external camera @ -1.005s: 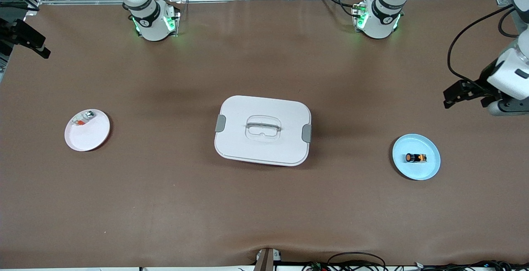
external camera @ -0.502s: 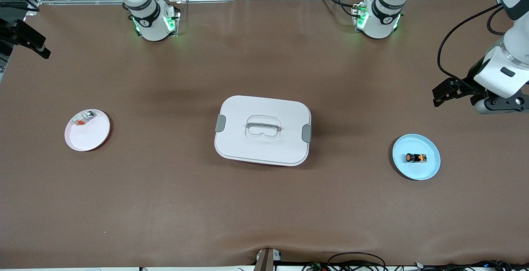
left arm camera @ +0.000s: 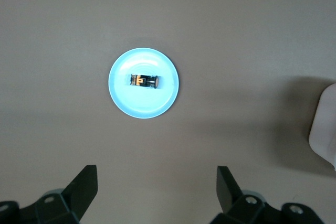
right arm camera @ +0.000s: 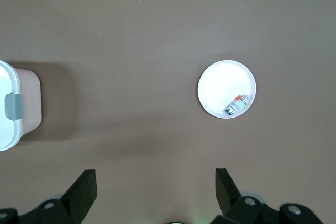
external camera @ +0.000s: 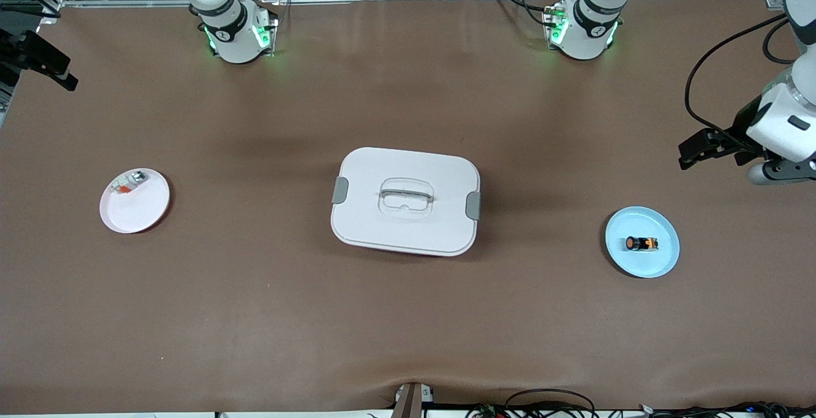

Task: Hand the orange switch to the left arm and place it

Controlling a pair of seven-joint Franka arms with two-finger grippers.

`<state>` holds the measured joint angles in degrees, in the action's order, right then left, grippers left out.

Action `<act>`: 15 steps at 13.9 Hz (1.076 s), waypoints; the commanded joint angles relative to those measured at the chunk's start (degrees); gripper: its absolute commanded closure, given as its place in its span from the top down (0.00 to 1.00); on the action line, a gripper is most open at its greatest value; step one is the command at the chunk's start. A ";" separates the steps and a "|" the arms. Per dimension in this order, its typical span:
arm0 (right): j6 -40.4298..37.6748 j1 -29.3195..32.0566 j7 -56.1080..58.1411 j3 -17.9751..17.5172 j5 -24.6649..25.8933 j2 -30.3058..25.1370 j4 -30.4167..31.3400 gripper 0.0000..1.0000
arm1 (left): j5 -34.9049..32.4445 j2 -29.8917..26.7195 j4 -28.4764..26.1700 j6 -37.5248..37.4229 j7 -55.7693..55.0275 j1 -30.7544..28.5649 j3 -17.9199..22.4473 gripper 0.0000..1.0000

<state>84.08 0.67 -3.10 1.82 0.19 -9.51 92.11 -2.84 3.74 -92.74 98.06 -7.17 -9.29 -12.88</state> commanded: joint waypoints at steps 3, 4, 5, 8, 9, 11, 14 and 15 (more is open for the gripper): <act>-0.58 -0.06 0.38 0.12 0.25 0.19 -0.62 1.00 | 0.55 0.30 1.60 -1.03 -0.12 1.99 0.57 1.00; -0.67 -0.06 0.38 0.12 0.25 0.19 -0.62 1.00 | 0.55 0.21 1.60 -1.12 -0.21 4.26 2.83 1.00; -0.67 -0.06 0.29 0.12 0.25 0.19 -0.62 1.00 | 0.64 0.21 1.60 -1.03 -0.21 7.07 5.82 1.00; -0.67 0.03 0.29 0.12 0.25 0.19 -0.71 1.00 | 0.73 0.30 1.60 -1.12 0.14 10.43 9.89 1.00; -0.58 0.12 0.29 0.12 0.25 0.28 -0.71 1.00 | 0.73 0.30 1.60 -1.12 0.06 10.44 9.89 1.00; -0.58 0.12 0.47 0.21 0.34 0.28 -0.71 1.00 | 0.81 0.30 1.60 -1.12 0.14 10.35 9.89 1.00; -0.58 0.12 0.55 0.21 0.42 0.28 -0.71 1.00 | 0.81 0.04 1.60 -1.03 0.49 9.82 9.45 1.00; -0.58 0.12 0.55 0.21 0.51 0.28 -0.79 1.00 | 0.81 -0.23 1.69 -1.03 0.58 9.91 9.36 1.00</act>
<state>84.03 0.68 -3.10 1.95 0.19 -9.49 92.12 -2.83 3.79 -92.16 98.06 -7.25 0.23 -3.84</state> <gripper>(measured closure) 0.000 0.000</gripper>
